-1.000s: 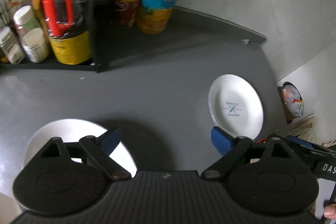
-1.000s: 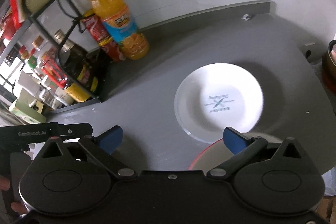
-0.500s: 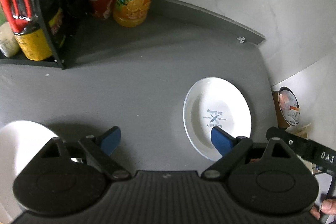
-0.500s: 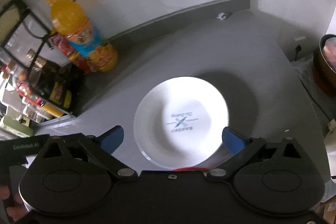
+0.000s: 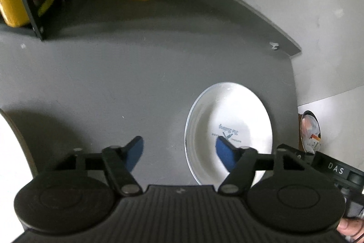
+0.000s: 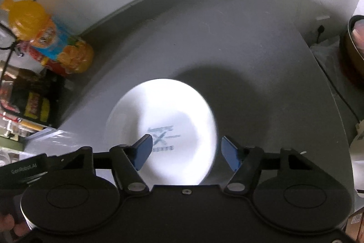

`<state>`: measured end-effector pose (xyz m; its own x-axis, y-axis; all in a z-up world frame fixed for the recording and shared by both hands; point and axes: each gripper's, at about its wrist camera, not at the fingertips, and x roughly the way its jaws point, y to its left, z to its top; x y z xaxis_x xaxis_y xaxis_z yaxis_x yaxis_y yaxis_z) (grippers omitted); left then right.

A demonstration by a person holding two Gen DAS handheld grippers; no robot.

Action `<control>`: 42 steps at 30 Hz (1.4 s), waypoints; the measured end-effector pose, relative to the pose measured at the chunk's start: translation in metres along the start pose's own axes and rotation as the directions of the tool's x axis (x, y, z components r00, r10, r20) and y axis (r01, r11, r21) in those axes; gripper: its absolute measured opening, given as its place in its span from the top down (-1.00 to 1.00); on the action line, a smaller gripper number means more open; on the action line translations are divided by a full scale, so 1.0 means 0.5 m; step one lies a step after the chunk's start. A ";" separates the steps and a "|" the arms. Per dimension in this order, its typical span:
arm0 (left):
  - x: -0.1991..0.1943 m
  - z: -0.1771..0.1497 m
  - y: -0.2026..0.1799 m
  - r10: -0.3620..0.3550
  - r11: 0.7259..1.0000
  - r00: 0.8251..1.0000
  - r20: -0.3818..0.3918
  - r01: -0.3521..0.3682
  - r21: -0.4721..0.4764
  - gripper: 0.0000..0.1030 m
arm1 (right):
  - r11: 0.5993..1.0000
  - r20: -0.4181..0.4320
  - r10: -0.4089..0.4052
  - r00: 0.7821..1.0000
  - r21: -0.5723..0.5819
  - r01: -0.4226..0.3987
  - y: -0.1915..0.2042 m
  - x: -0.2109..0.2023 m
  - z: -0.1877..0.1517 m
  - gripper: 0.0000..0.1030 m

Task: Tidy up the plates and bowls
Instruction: 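Close the left gripper on the 'BAKERY' plate rim while the right gripper grips it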

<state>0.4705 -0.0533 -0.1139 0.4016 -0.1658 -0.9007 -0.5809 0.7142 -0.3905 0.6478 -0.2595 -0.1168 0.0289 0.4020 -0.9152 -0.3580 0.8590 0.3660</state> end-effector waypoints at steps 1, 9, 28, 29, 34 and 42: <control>0.011 0.000 0.002 -0.003 1.000 1.000 -0.009 0.003 -0.009 -0.17 | 1.000 -0.008 -0.003 1.000 0.009 0.003 -0.006 0.009 0.003 -0.16; 0.075 0.001 0.010 -0.024 0.998 0.998 -0.050 0.021 -0.066 0.27 | 0.997 -0.078 -0.022 0.997 0.074 0.028 -0.036 0.063 0.012 0.16; 0.120 -0.002 0.033 -0.097 0.986 0.993 -0.071 0.086 -0.145 0.83 | 0.984 -0.124 0.061 0.990 0.171 -0.039 -0.088 0.115 0.007 0.71; 0.122 -0.003 0.034 -0.112 0.984 0.991 -0.078 0.099 -0.148 0.84 | 0.984 -0.124 0.065 0.990 0.175 -0.043 -0.090 0.114 0.007 0.71; 0.118 -0.005 0.043 -0.136 0.982 0.988 -0.072 0.124 -0.142 0.86 | 0.979 -0.100 0.093 0.991 0.192 -0.072 -0.099 0.103 0.004 0.80; 0.073 0.004 0.056 -0.139 0.983 0.990 -0.025 0.135 -0.121 0.88 | 0.975 -0.040 0.146 0.988 0.178 -0.137 -0.080 0.056 0.004 0.91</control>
<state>0.4704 -0.0381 -0.1571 0.4609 -0.2802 -0.8420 -0.6029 0.5974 -0.5288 0.6647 -0.2818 -0.1568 -0.0606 0.5102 -0.8579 -0.1871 0.8385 0.5118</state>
